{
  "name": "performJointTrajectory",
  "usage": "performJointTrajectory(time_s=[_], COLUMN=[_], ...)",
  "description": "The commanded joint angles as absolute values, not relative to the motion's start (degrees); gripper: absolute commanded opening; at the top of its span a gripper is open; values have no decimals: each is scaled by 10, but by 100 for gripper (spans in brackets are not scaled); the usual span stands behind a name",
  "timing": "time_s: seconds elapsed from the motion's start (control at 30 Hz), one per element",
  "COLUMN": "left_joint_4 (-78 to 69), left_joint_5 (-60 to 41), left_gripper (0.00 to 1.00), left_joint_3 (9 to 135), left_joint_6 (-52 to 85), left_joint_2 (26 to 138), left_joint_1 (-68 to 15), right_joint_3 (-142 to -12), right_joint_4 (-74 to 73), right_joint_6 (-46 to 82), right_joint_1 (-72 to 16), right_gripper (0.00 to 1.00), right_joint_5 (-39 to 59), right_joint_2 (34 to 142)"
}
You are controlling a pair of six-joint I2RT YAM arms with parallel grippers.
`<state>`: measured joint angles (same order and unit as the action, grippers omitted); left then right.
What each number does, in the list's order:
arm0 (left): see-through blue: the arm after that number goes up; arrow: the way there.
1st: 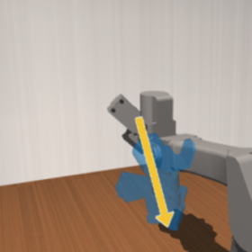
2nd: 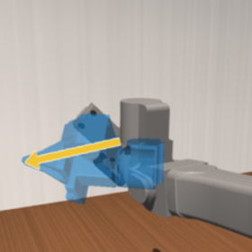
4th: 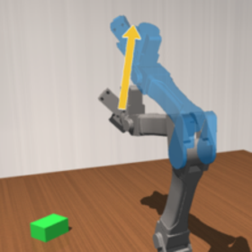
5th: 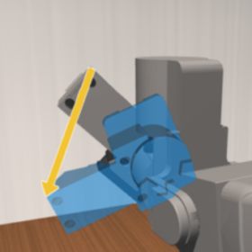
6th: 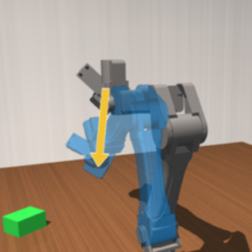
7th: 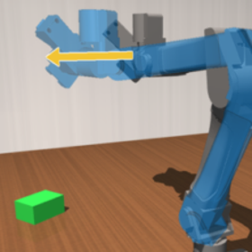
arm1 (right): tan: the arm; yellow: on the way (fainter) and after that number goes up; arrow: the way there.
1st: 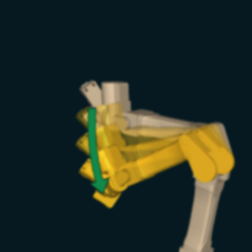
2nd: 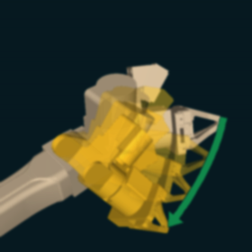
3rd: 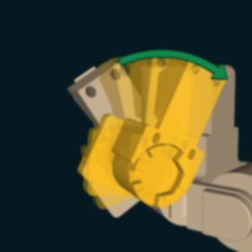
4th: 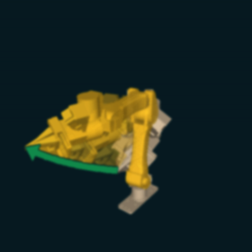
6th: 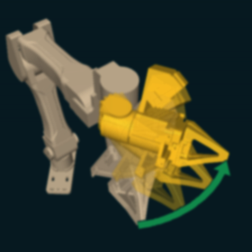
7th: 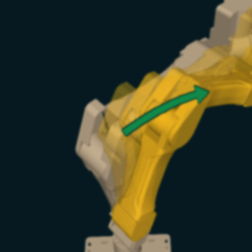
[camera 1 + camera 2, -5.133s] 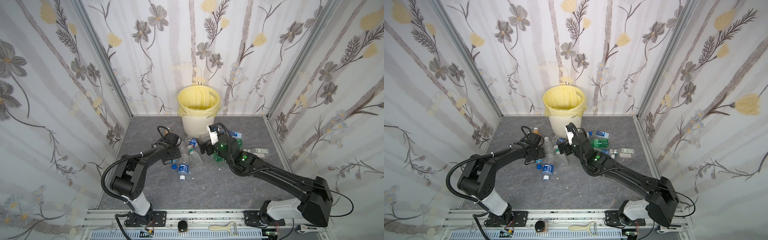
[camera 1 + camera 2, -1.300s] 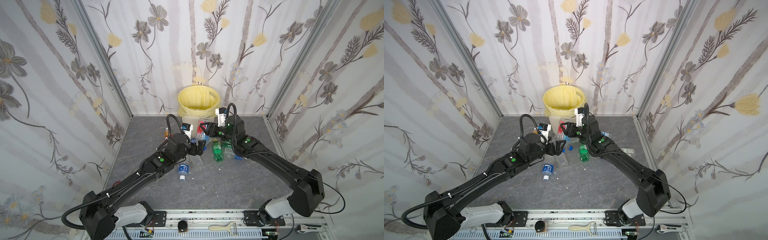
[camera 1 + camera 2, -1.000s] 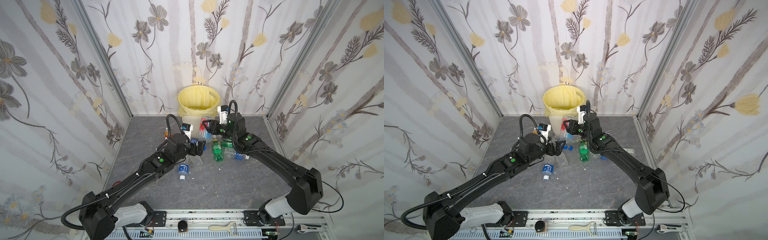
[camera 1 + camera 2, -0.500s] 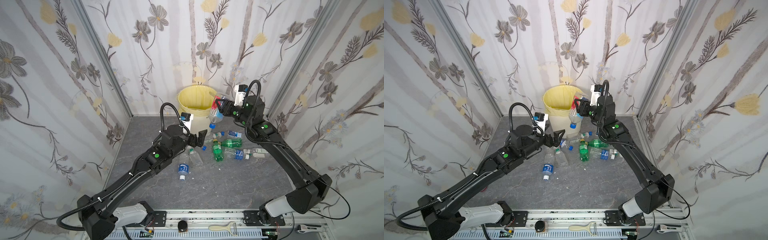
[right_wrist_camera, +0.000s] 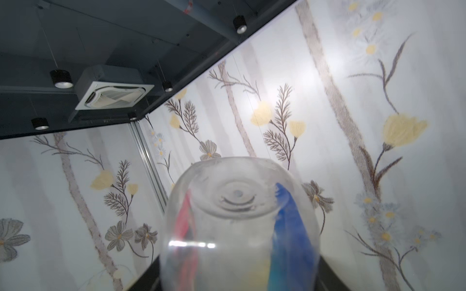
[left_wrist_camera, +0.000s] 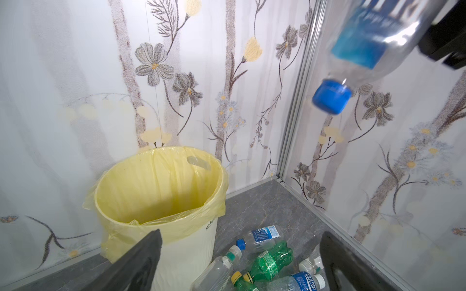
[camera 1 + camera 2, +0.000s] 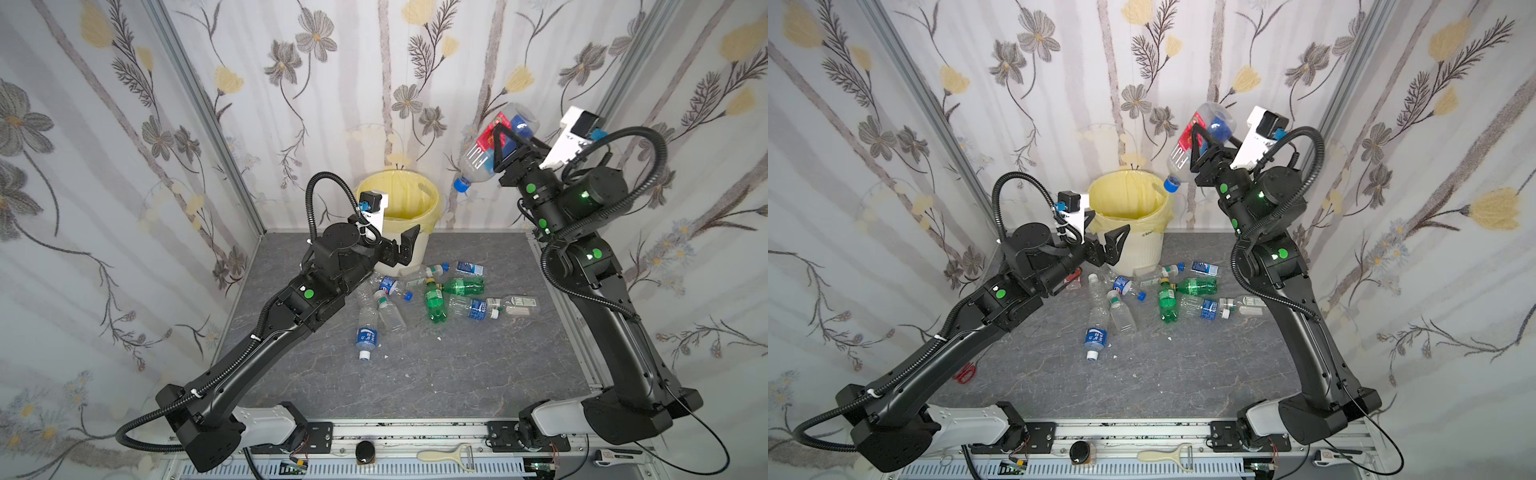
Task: Throw the plastic bottles in the bin
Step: 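Raise the Fiji bottle with the right gripper while the left gripper withdraws, then open the right gripper over the bin to drop the Fiji bottle, then lower the left gripper toward the red-and-gold juice bottle while the right gripper lowers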
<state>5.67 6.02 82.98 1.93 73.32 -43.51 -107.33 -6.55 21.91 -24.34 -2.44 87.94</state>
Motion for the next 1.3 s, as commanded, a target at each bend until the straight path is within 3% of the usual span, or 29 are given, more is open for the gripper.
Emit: performJointTrajectory(time_s=[0.0, 0.2, 0.37, 0.43, 0.5, 0.6, 0.8, 1.03, 1.27], left_joint_4=[45, 43, 42, 41, 41, 41, 41, 41, 42], left_joint_5=[69, 78, 84, 88, 91, 96, 116, 115, 143], left_gripper=[100, 100, 100, 100, 100, 100, 100, 100, 100], left_joint_3=[840, 832, 818, 810, 800, 782, 758, 750, 728], left_joint_6=[7, 0, -1, 0, 5, 11, 14, 35, 57], left_joint_2=[732, 728, 723, 723, 723, 701, 685, 694, 691], left_joint_1=[-435, -436, -435, -435, -435, -435, -434, -434, -432], right_joint_3=[-1070, -1083, -1122, -1185, -1305, -1463, -1347, -1315, -1242], right_joint_4=[-178, -238, -195, -131, -36, 82, 7, 26, 3], right_joint_6=[182, 173, 236, 258, 276, 280, 242, 236, 236], right_joint_1=[-242, -242, -242, -243, -245, -251, -274, -273, -272], right_gripper=[57, 56, 56, 59, 72, 79, 93, 99, 100], right_joint_5=[-81, -103, -77, -63, -34, -13, -40, -42, -31], right_joint_2=[863, 893, 1039, 1127, 1236, 1334, 1260, 1228, 1182])
